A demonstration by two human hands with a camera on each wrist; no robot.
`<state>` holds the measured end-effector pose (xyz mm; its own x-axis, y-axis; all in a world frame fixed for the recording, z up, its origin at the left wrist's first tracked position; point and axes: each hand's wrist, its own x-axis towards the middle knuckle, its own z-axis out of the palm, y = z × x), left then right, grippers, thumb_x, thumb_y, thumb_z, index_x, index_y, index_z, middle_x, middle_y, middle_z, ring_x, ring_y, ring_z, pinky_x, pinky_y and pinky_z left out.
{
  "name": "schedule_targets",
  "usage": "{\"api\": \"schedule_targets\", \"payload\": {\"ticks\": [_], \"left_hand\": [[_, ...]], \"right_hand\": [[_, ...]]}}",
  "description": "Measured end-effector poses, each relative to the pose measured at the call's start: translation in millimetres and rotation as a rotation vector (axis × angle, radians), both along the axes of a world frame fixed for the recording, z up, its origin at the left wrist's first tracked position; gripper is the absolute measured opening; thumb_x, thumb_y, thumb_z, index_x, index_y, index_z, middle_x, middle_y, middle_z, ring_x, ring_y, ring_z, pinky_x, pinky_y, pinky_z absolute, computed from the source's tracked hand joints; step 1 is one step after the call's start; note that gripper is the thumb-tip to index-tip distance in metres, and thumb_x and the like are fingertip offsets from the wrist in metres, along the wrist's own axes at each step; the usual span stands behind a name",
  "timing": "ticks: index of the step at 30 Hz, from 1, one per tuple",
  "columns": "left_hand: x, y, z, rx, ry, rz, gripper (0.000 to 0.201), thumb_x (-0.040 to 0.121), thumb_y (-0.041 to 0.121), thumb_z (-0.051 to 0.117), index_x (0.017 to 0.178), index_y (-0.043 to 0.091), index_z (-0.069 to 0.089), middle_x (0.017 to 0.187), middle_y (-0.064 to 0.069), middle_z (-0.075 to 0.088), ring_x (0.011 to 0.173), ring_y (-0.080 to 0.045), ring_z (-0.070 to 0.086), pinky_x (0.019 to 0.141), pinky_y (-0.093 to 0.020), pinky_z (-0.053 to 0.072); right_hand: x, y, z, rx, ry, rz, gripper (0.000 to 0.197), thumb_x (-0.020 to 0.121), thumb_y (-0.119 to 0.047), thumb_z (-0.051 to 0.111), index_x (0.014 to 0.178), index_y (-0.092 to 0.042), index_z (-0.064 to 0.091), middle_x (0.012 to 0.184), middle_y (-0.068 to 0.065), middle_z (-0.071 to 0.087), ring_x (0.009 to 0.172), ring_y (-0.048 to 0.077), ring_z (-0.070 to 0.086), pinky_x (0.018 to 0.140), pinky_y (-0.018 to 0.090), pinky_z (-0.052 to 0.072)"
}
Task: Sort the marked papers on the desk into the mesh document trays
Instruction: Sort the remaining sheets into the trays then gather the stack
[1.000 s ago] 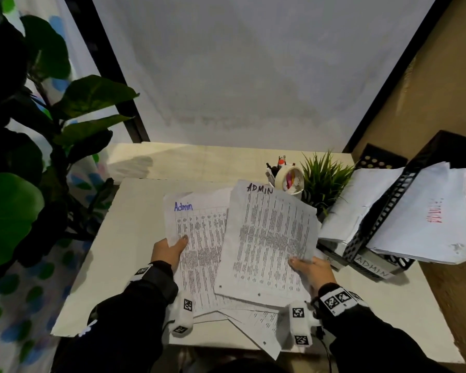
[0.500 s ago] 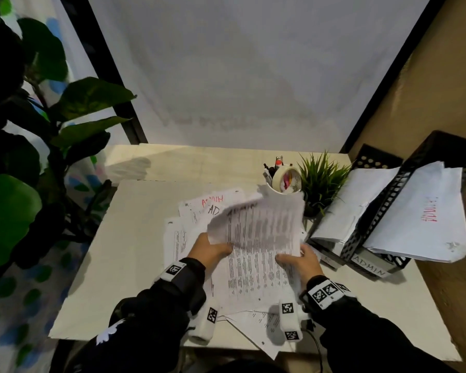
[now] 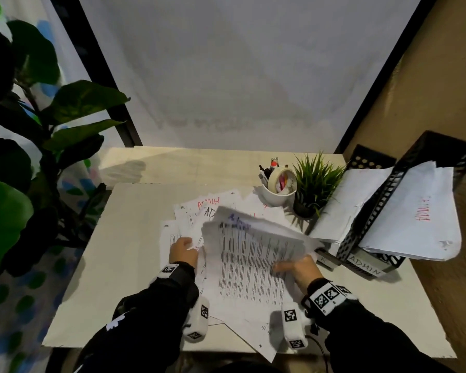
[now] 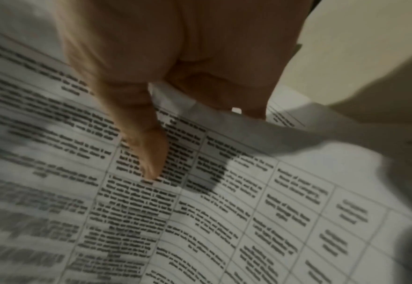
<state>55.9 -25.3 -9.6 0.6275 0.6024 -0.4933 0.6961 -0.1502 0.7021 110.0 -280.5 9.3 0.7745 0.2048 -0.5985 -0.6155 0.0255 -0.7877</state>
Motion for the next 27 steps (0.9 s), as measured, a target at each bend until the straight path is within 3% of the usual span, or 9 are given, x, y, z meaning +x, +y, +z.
{"api": "schedule_targets", "payload": {"ticks": [3,6,10,12,15,18,20,24,27], "left_hand": [[-6.7,12.3,-20.2,0.032,0.121,0.021,0.053,0.084,0.014,0.058,0.133,0.002,0.042,0.140,-0.019,0.045,0.128,-0.035,0.045,0.109,-0.038,0.035],[-8.5,14.8,-19.8,-0.039,0.125,-0.004,0.063,0.079,0.025,0.067,0.133,0.007,0.040,0.134,-0.014,0.049,0.124,-0.032,0.049,0.101,-0.034,0.038],[-11.8,18.7,-20.5,0.020,0.065,-0.117,0.017,0.077,0.018,0.070,0.073,0.014,0.054,0.073,-0.003,0.050,0.078,-0.025,0.051,0.069,-0.027,0.036],[-14.8,24.5,-22.0,0.111,0.011,-0.121,0.033,0.079,0.014,0.066,0.058,0.014,0.040,0.059,-0.003,0.039,0.064,-0.022,0.038,0.057,-0.027,0.025],[-19.7,38.6,-15.0,0.197,-0.043,-0.022,0.027,0.084,0.010,0.060,0.060,0.011,0.048,0.063,-0.010,0.048,0.064,-0.023,0.041,0.059,-0.028,0.030],[-24.5,54.9,-7.9,0.250,-0.096,0.046,0.015,0.089,0.008,0.052,0.080,0.005,0.063,0.074,-0.015,0.056,0.071,-0.027,0.048,0.068,-0.027,0.036],[-27.0,63.4,-7.0,0.248,-0.121,0.085,0.015,0.090,0.007,0.052,0.088,0.004,0.066,0.077,-0.016,0.057,0.074,-0.028,0.050,0.070,-0.028,0.036],[-29.3,74.6,-7.4,0.209,-0.169,0.128,0.015,0.088,0.003,0.050,0.086,-0.001,0.065,0.075,-0.015,0.052,0.073,-0.026,0.045,0.070,-0.028,0.034],[-32.9,80.8,-1.7,0.187,-0.261,0.206,0.017,0.089,0.000,0.046,0.089,-0.002,0.063,0.076,-0.014,0.050,0.074,-0.024,0.042,0.072,-0.028,0.033]], "right_hand": [[-6.3,-5.3,-4.5,-0.114,0.009,0.036,0.034,0.072,0.029,0.051,0.093,0.006,0.063,0.077,0.013,0.067,0.081,0.030,0.059,0.071,0.036,0.056],[-9.0,-9.7,-6.3,-0.141,0.076,0.030,0.024,0.084,0.018,0.049,0.093,-0.003,0.058,0.087,0.004,0.058,0.074,0.018,0.053,0.056,0.020,0.047],[-10.4,-1.3,-8.4,-0.024,0.099,-0.011,0.036,0.065,0.031,0.051,0.088,0.007,0.066,0.090,0.020,0.069,0.086,0.035,0.064,0.061,0.032,0.049],[-11.8,0.0,-4.8,-0.002,0.111,0.000,0.034,0.067,0.033,0.049,0.087,0.010,0.064,0.074,0.019,0.071,0.075,0.032,0.070,0.049,0.029,0.053],[-9.2,-3.7,-3.8,-0.101,0.124,0.037,0.031,0.070,0.031,0.050,0.095,0.016,0.062,0.068,0.015,0.069,0.064,0.026,0.066,0.041,0.018,0.050],[-5.1,-5.5,-8.3,-0.271,0.139,0.133,0.027,0.067,0.017,0.067,0.090,0.006,0.069,0.091,0.014,0.071,0.089,0.029,0.064,0.073,0.025,0.056],[-4.0,-7.0,-11.4,-0.346,0.147,0.188,0.030,0.063,0.008,0.075,0.091,0.002,0.071,0.096,0.010,0.071,0.087,0.020,0.063,0.072,0.028,0.050],[-1.7,-9.2,-20.4,-0.379,0.114,0.229,0.073,0.036,-0.016,0.089,0.103,0.000,0.067,0.107,0.009,0.069,0.098,0.024,0.062,0.081,0.029,0.044],[-3.9,-7.5,-8.6,-0.397,0.091,0.278,0.028,0.064,0.001,0.076,0.092,-0.001,0.070,0.098,0.007,0.069,0.092,0.022,0.060,0.079,0.028,0.041]]}}
